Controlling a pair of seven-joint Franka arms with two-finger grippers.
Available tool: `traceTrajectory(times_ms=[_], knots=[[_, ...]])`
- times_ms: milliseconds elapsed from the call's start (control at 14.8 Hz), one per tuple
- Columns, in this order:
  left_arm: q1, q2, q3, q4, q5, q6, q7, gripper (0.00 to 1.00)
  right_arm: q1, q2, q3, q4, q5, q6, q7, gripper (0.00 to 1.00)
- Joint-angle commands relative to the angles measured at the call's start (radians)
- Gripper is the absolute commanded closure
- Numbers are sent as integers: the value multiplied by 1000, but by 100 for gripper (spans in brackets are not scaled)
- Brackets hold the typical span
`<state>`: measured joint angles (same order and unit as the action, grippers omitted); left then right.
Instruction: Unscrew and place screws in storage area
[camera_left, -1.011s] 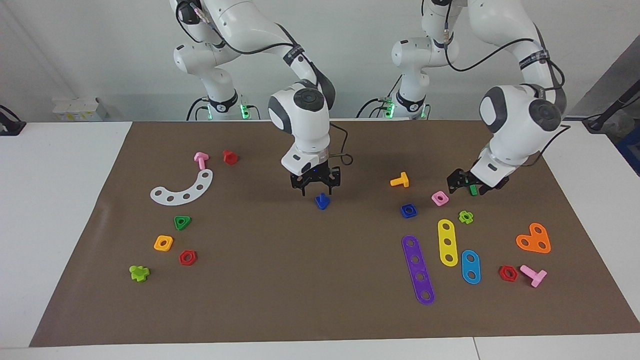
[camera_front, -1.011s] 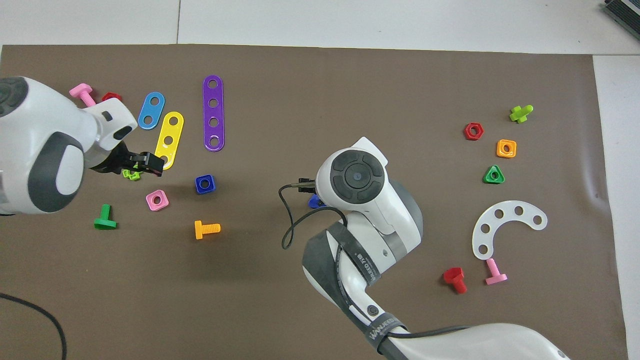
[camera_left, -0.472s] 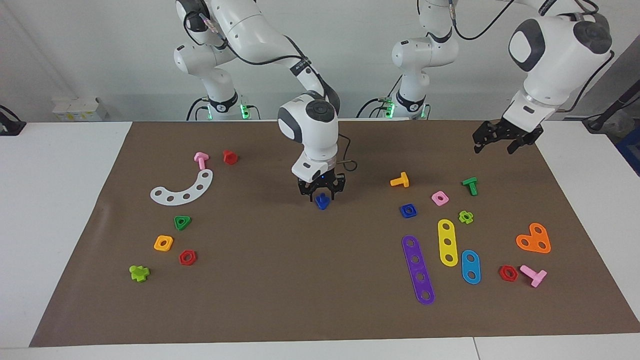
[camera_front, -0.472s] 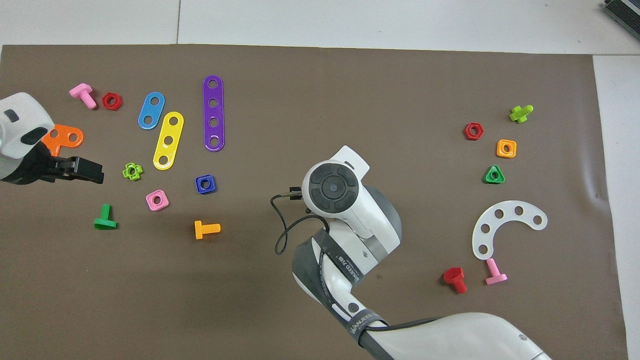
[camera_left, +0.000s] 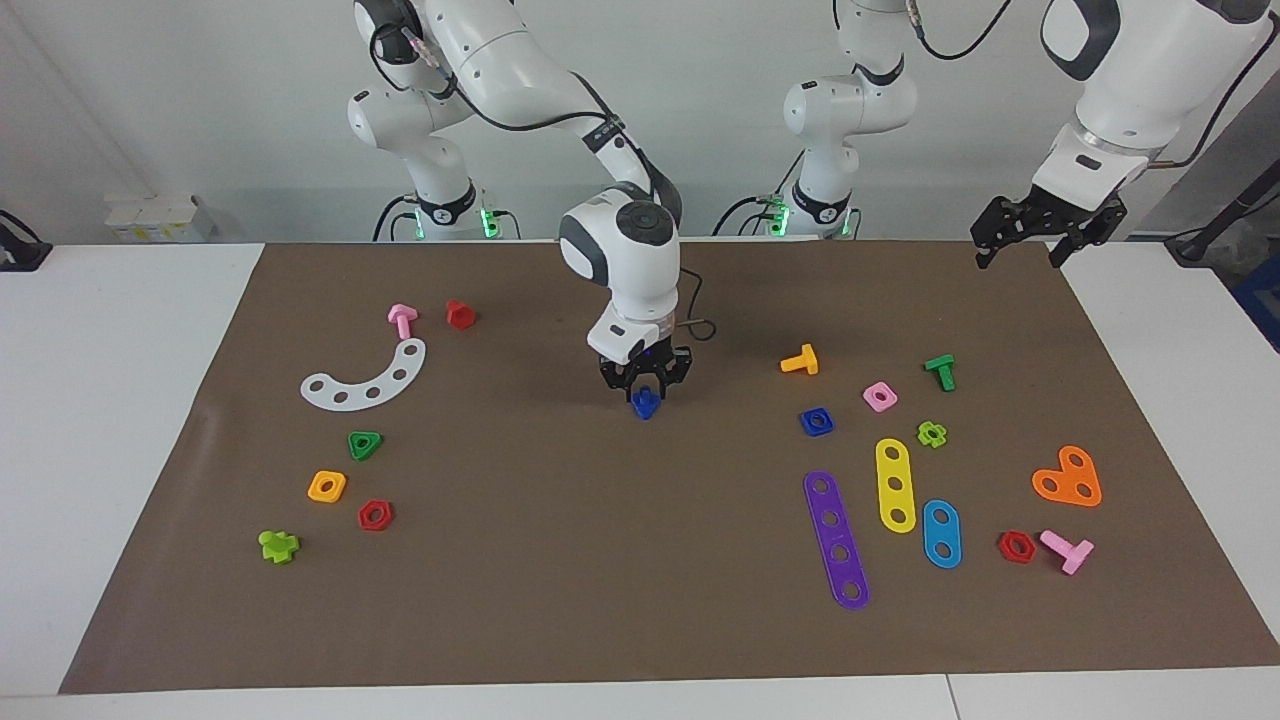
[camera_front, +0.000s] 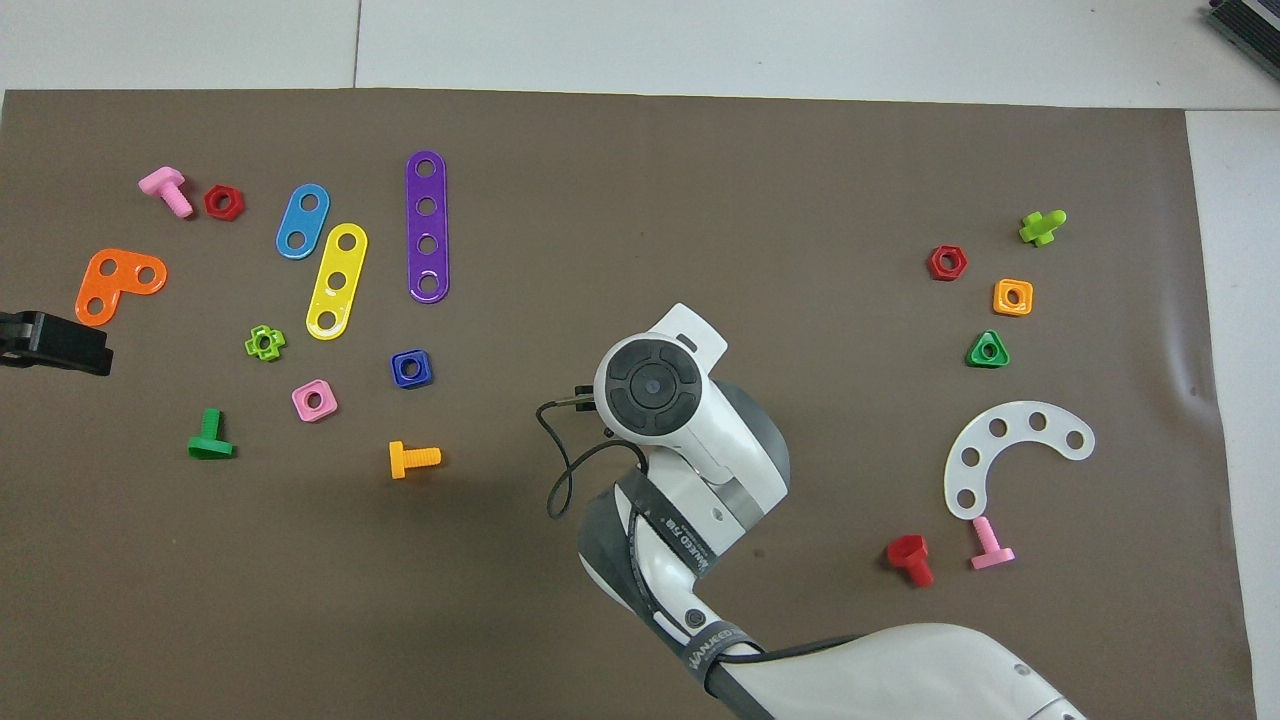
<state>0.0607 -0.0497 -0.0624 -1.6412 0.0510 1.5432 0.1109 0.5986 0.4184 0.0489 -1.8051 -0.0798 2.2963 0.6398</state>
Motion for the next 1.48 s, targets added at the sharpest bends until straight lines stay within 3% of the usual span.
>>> traceTrajectory(times_ms=[0, 270, 539, 607, 876, 1011, 1213, 1416], knots=[[-4, 7, 1, 29, -34, -6, -13, 0, 6, -10, -3, -26, -23, 25, 38, 45], [-4, 13, 4, 43, -56, -8, -14, 0, 10, -12, -3, -25, -23, 23, 46, 51], [-2, 13, 4, 41, -54, -8, -11, 0, 12, -12, -3, -25, -25, 23, 47, 86], [-2, 13, 4, 41, -54, -6, -10, 0, 12, -13, -3, -25, -23, 23, 50, 100], [4, 10, 1, 38, -54, -2, -1, 0, -32, -85, -3, -46, -23, 5, 49, 100], [4, 10, 1, 37, -54, 0, -1, 0, -84, -157, -3, -120, -21, 17, 38, 100], [2, 10, 1, 37, -54, 0, -2, 0, -207, -237, -1, -174, -21, 14, -36, 100], [-1, 10, 3, 37, -54, 0, -5, 0, -316, -259, -1, -210, -17, 17, -117, 100]])
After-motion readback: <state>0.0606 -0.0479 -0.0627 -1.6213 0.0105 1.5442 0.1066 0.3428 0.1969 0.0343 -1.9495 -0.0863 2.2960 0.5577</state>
